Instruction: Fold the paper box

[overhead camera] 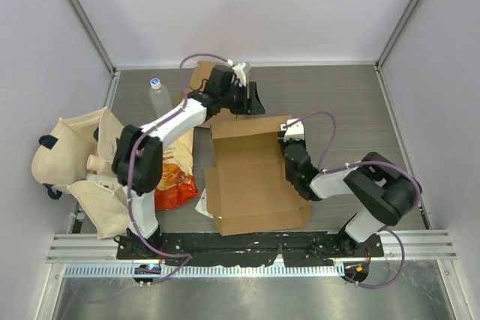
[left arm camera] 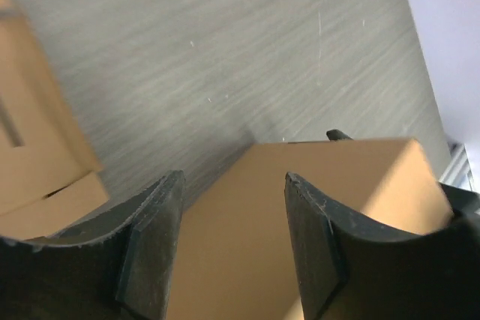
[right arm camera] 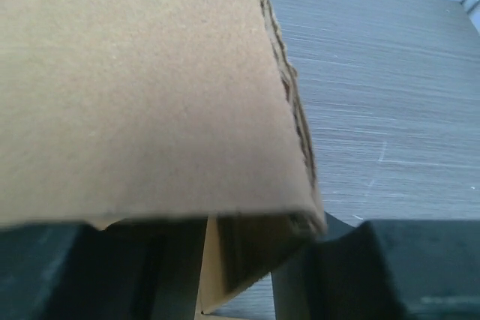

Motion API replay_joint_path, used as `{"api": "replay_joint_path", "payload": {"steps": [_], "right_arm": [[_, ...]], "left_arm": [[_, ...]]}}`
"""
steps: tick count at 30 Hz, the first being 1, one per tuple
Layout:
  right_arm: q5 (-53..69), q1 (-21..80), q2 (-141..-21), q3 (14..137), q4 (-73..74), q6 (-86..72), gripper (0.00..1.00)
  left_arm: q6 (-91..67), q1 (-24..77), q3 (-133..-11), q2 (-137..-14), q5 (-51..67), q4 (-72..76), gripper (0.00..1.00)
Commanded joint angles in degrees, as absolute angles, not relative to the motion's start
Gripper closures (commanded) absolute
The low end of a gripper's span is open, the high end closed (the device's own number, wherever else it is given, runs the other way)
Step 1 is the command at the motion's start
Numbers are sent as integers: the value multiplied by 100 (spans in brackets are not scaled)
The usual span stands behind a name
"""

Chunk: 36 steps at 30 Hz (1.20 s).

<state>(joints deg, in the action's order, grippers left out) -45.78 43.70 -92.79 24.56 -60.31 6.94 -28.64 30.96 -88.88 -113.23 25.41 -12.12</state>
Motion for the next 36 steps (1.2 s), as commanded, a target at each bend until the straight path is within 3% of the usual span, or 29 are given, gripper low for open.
{"api": "replay_joint_path", "payload": {"steps": [1,2,4,9,14,21,27,29,30,31,36], "right_arm": [[-4491,4061,-8667,2759,-4366,-374,86],[-4474,4034,-8605,2916,-4072,-500,94],[-4412,3955,-8412,2971,-3493,-789,99],[-4273,3736,-7893,3094,-2306,-1256,99],[-3613,3086,-7401,3234,-1584,-1801,99],[-3674,2638,-7128,3305,-985,-2240,99],[-3806,2172,-7005,3208,-949,-2671,98],[-3744,2092,-7075,3243,-949,-2707,88],[-3701,2048,-7145,3278,-845,-2724,78],[-3587,2039,-7146,3313,-852,-2672,75],[-3130,2013,-7225,3428,-546,-2610,52]], "left_arm": [[-2522,3041,-8720,-9679,962,-1275,39],[-2557,3032,-8562,-9468,775,-1205,38],[-2820,3041,-7895,-8677,397,-846,37],[-3303,3102,-6673,-7210,245,-281,36],[-3208,3471,-6408,-6777,518,-1219,27],[-4296,4243,-4844,-5504,861,-1633,27],[-5062,5106,-3780,-4579,-412,-1776,27],[-5045,5124,-3561,-4579,-649,-1583,25],[-5036,5133,-3533,-4718,-729,-1504,15],[-5019,5133,-3525,-4824,-843,-1512,13],[-5141,5124,-3691,-5580,-2046,-1993,12]]}}
